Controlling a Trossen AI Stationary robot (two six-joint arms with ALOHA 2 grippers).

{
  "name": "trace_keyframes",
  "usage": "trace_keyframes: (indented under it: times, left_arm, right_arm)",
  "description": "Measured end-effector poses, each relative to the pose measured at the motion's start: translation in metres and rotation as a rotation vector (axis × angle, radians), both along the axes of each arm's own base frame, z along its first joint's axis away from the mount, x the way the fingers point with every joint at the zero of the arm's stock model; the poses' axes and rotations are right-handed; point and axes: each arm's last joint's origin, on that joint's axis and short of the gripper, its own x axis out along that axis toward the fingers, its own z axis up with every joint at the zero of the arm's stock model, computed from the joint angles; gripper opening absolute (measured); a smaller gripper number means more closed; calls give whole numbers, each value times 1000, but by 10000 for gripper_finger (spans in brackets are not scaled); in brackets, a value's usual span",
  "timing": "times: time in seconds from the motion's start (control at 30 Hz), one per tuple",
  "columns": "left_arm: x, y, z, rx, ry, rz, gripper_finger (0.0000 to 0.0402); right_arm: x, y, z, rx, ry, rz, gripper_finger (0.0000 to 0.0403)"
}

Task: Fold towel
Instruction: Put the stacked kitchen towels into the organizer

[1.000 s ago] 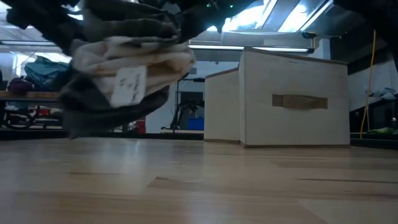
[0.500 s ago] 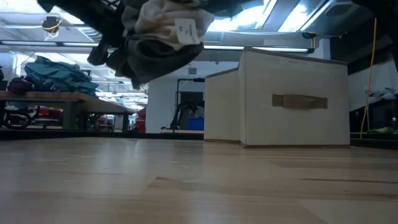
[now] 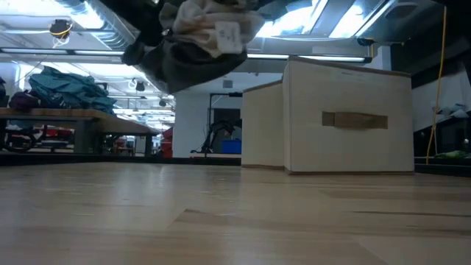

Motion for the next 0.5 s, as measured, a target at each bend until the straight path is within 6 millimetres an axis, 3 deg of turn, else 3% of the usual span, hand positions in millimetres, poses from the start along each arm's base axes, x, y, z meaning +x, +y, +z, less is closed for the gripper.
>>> trace_keyframes:
  times: [0.5]
  left_arm:
    - [56,26,41,26,-139,-68,21]
  right_arm:
    - [-57,-16,44,-106,96,-36,21]
